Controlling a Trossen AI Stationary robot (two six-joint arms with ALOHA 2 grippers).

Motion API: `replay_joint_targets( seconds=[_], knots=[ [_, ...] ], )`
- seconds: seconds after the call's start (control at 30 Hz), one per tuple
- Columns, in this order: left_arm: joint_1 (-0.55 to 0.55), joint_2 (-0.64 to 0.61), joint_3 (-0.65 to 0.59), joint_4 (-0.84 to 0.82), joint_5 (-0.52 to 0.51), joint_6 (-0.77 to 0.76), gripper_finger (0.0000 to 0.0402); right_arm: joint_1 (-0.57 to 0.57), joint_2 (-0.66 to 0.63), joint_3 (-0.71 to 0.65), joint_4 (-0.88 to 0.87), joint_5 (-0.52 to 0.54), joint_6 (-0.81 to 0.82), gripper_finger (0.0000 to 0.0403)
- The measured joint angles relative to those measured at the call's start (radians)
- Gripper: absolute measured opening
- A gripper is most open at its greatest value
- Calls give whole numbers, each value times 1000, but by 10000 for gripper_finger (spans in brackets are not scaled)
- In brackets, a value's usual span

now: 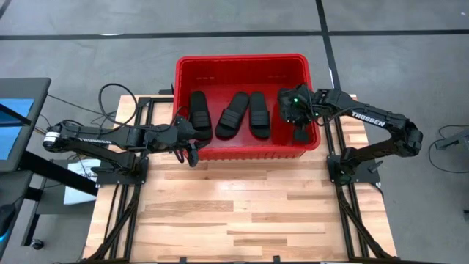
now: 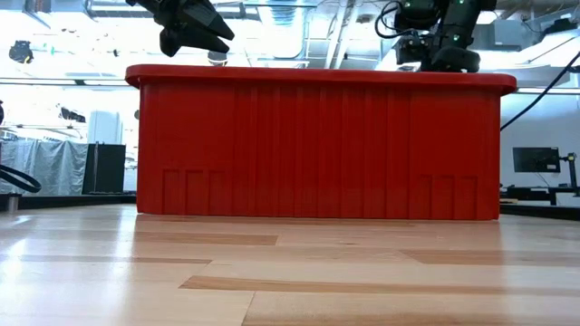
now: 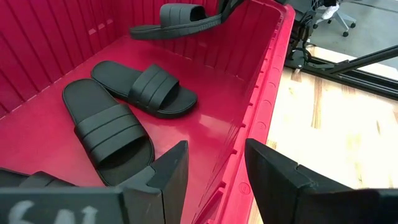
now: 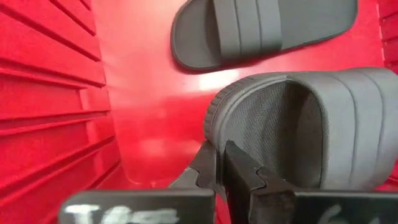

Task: Pick and place slides into bin
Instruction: Put the black slipper into the red bin

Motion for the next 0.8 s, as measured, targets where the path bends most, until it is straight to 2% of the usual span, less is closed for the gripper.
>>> replay_joint_targets(
  seconds=[0.23,0.63,0.8],
  knots=[
    [0,0,0,0,0,0,148,-35,10,1,-2,-44,-28,0],
    [0,0,0,1,0,0,148,-38,217,0,-15,-58,-72,0],
    [0,0,0,0,0,0,148,-38,270,0,-15,-112,-80,0]
  ],
)
